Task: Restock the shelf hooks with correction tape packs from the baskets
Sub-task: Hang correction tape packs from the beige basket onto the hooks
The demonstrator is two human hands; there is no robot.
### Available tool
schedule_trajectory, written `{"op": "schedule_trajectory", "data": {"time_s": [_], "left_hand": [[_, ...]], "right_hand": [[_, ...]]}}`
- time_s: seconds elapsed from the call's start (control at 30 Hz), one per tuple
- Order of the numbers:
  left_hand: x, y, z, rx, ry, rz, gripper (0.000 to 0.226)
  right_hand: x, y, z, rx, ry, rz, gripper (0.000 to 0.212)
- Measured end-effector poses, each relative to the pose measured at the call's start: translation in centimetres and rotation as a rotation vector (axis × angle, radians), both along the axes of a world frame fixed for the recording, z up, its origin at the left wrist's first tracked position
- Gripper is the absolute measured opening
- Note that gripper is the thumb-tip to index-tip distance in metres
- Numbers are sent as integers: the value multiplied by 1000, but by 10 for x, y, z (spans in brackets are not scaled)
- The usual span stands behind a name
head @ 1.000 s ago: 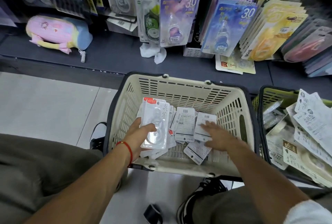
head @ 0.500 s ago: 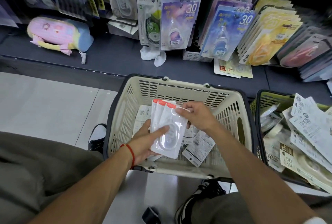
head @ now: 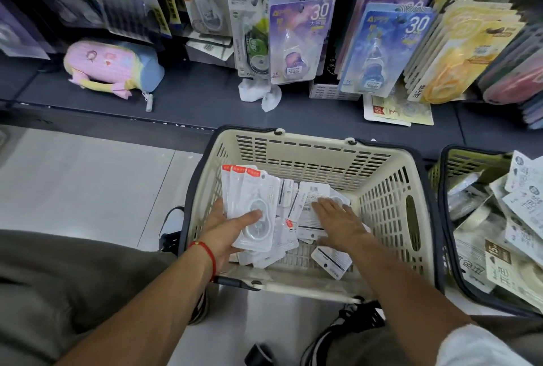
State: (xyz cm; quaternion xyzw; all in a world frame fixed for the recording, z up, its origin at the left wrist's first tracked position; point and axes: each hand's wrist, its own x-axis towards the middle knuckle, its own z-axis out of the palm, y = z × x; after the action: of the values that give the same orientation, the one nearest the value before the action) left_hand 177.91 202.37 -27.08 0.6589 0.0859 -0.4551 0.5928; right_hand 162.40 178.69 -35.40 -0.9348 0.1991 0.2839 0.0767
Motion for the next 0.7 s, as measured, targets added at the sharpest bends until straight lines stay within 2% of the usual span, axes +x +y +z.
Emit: {"op": "schedule_trajectory", "data": {"time_s": [0.1,0.23,0.33,0.4,0.53,0.6,0.7], "left_hand": [[-3,0,4,6,-23,-4,65],[-7,3,11,-9,-44,-20,61],[-5,4,16,-12,-76,-15,61],[-3,4,18,-22,-88,-6,64],[-6,0,21,-54,-102,-5,61],[-10,-4,25,-86,-125,-28,63],[-14,-14,39,-166,-156,-63,66]], "right_hand": [[-2,3,-2,-39,75,67,113],[4,11,-8,-97,17,88,101],[0,2,-1,29,1,67,96],[-9,-5,12,175,-115,-56,81],[-19,-16,50,348,-538,-554,34],[-16,-27,76,354,-684,-680,25],[-9,-45,132,380,-785,-697,22]]}}
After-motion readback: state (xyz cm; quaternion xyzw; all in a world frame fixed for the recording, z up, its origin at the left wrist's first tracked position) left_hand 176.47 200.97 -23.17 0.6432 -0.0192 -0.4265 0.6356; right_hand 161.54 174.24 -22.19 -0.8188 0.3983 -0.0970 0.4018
